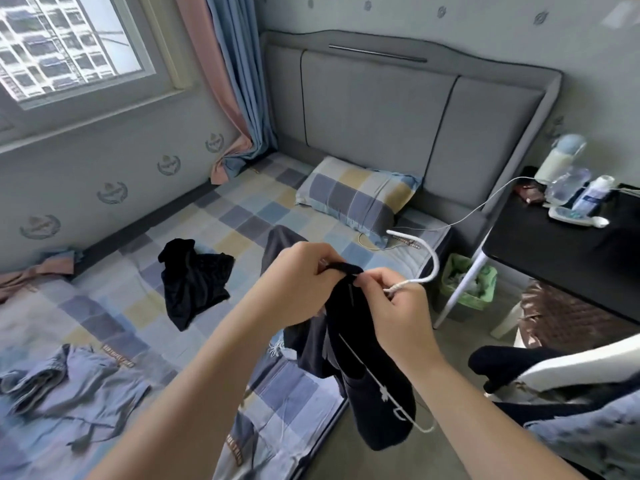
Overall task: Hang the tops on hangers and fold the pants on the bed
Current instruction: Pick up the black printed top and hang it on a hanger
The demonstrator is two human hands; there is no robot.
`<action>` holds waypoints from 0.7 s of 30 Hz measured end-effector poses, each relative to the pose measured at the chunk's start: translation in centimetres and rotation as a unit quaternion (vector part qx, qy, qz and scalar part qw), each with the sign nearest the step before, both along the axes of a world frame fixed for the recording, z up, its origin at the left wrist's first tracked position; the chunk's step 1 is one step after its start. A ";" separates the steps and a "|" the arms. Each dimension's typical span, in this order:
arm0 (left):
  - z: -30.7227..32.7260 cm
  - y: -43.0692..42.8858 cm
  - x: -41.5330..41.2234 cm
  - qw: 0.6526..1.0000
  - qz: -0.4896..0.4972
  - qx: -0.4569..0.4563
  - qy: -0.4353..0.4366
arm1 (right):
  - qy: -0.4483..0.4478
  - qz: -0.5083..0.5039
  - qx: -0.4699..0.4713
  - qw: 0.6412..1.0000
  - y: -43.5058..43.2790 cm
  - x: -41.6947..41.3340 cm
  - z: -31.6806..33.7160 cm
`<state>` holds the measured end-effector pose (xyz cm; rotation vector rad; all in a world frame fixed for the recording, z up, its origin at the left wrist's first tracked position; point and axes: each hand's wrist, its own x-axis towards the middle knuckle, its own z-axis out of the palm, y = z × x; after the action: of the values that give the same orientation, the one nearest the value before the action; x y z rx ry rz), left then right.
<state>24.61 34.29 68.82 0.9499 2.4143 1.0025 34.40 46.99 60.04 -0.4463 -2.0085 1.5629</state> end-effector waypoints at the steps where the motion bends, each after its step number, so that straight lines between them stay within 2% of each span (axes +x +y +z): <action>1: 0.1 0.1 0.2 1.000 -0.023 0.004 -0.017 | 0.016 -0.005 -0.016 1.000 0.1 0.3 0.1; 3: 0.4 0.3 0.2 0.997 -0.070 0.012 0.007 | 0.043 -0.008 -0.029 0.999 0.7 0.8 0.7; 5: 0.5 0.2 -0.4 0.984 -0.066 0.022 0.166 | 0.050 0.004 -0.001 0.999 1.9 1.1 1.5; 6: 0.6 0.1 -0.8 0.963 -0.055 0.010 0.262 | 0.048 0.011 0.009 0.999 2.5 1.3 2.0; 7: 0.9 0.1 -1.2 0.945 -0.056 -0.012 0.322 | 0.052 0.017 0.008 0.998 3.1 1.4 2.4; 8: 1.1 0.0 -1.7 0.936 -0.068 -0.033 0.345 | 0.058 0.023 0.007 0.998 3.6 1.4 2.7; 11: 1.2 0.1 -2.7 0.933 -0.125 -0.034 0.336 | 0.079 0.034 0.014 0.996 4.9 1.7 3.7; 14: 0.7 0.4 -2.1 0.934 -0.153 -0.013 0.322 | 0.080 0.022 -0.018 0.996 5.8 1.6 4.4; 21: -0.8 0.8 -0.1 0.954 -0.138 0.014 0.264 | 0.045 0.058 0.036 0.997 5.5 -0.2 5.4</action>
<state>24.53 35.06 68.00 1.6914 2.5641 0.7480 34.22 52.46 65.40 -0.2303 -2.0444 1.5456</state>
